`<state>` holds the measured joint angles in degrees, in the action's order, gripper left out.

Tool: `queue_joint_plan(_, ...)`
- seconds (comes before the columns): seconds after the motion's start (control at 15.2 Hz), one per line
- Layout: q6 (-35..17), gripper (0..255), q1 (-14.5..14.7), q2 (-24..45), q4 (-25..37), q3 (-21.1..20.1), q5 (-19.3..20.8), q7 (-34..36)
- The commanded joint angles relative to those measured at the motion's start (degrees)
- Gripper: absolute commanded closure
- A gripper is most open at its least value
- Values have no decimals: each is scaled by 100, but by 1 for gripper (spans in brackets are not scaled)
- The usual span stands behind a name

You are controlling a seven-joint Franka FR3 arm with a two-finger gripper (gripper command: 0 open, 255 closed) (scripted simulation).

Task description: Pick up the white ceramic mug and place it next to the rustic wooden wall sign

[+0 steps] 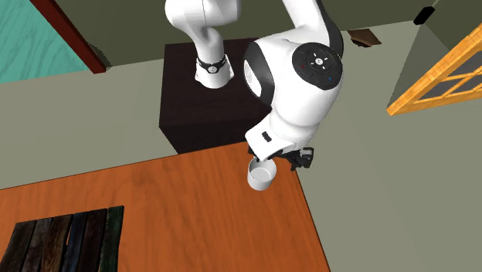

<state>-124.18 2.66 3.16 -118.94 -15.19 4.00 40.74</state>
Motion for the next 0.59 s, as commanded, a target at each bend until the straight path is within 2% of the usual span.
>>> queue_joint_plan(0.0,-52,0,19,254,221,3,152,152)
queue_joint_plan(0.53,-575,0,28,565,-7,36,289,244)
